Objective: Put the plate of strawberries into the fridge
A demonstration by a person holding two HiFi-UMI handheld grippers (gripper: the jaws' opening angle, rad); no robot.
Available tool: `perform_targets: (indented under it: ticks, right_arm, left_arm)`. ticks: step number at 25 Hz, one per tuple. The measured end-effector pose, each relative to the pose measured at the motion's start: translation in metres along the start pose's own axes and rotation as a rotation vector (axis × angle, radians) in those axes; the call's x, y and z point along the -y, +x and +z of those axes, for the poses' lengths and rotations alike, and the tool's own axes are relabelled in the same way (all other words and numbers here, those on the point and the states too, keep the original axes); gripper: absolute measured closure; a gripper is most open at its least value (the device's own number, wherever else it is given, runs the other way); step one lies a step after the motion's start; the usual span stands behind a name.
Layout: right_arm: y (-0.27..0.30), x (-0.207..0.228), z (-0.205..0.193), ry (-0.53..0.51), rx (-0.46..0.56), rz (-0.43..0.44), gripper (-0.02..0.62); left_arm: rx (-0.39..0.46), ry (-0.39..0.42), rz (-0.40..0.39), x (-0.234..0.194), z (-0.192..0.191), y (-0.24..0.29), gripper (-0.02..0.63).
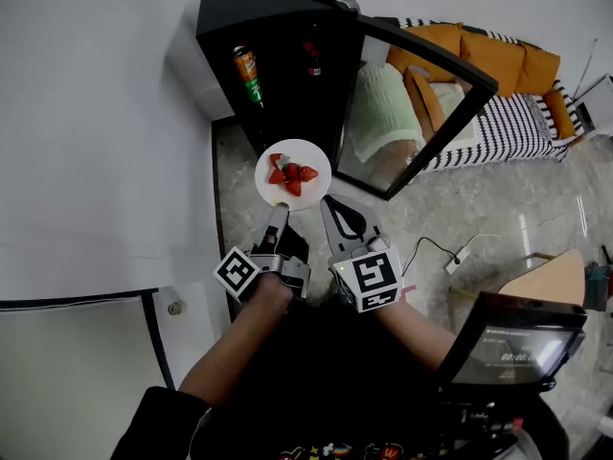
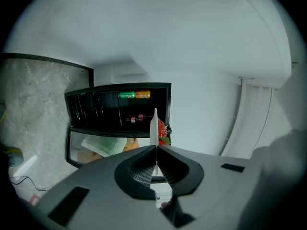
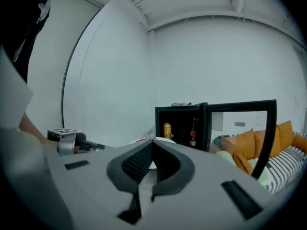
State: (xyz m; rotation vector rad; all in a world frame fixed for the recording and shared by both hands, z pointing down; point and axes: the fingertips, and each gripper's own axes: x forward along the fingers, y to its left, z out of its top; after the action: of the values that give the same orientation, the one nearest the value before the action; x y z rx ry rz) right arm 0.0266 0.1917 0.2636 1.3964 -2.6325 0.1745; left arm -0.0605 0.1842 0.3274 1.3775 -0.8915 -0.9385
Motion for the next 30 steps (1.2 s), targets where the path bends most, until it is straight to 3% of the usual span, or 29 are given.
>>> perform_targets:
  ticks: [5,14,22,30]
  right_arm:
    - [-0.003,0.003,-0.006,-0.012,0.029,0.000,0.591]
    - [-0.048,0.028,-0.023,-0.017,0.036,0.059,0.591]
    - [-0.045,0.034,-0.028,0.005,0.042,0.067,0.591]
    - [-0.016,0.047,-0.033,0.024,0.028,0.061,0.591]
  left_arm:
    - [0.009,0.015,-0.023,-0.003,-0.002,0.000,0.595]
    - [0.066,0.008,-0.026,-0.008,-0.051,-0.011,0.594]
    - [0.060,0.036,-0.034,-0.009,-0.055,-0.005,0.594]
    - [0.058,0.050,-0.024,-0.023,-0.028,0.020,0.594]
